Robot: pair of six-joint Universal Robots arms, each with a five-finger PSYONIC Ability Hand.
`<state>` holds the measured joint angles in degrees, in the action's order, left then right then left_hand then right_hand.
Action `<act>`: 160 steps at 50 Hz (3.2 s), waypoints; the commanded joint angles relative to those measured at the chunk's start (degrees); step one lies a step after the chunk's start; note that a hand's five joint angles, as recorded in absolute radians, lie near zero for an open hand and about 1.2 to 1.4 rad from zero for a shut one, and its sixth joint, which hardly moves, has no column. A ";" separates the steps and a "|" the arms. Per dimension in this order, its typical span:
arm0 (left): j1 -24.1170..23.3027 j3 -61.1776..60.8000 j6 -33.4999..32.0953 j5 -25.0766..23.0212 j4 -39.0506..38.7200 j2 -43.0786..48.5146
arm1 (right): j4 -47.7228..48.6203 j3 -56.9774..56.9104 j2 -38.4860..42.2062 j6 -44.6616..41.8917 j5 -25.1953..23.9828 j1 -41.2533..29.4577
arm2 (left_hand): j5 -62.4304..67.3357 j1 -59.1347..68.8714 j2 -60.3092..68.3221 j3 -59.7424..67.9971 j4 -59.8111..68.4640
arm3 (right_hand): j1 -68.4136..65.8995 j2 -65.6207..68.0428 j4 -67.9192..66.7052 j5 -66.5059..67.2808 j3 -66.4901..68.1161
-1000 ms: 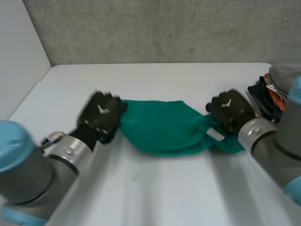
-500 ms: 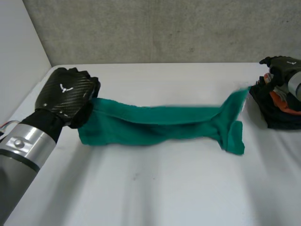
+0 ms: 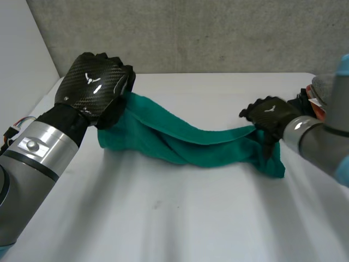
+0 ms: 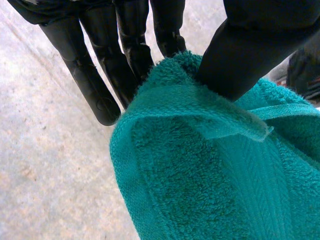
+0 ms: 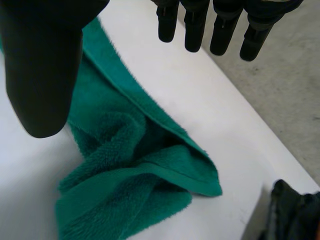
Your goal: Fold the laundry.
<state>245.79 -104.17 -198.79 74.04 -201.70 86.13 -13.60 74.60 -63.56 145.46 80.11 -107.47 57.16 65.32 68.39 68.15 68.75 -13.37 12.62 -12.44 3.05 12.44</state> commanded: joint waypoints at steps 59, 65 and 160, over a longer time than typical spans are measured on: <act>-2.33 16.45 0.51 1.80 0.26 -1.57 | -8.63 -62.83 39.85 19.94 -3.30 4.38 | 12.84 14.68 11.61 11.85 11.25 | -66.63 67.38 -67.56 66.95 67.56; -2.15 17.60 0.51 3.39 0.43 -2.63 | -8.90 -57.92 25.27 19.42 -1.70 8.15 | 12.84 14.68 11.61 11.85 11.25 | -66.63 67.38 -67.56 66.95 67.56; 22.18 -13.07 -33.49 5.95 34.16 4.40 | -11.97 22.33 -12.98 -30.13 7.52 6.65 | 12.84 14.68 11.61 11.85 11.25 | -66.63 67.38 -67.56 66.95 67.56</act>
<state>265.59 -109.99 -222.06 82.31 -178.96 98.40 -26.10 85.57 -67.19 126.69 87.28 -103.92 57.34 65.32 68.59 68.40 68.82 -64.06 67.11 -69.04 56.97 67.85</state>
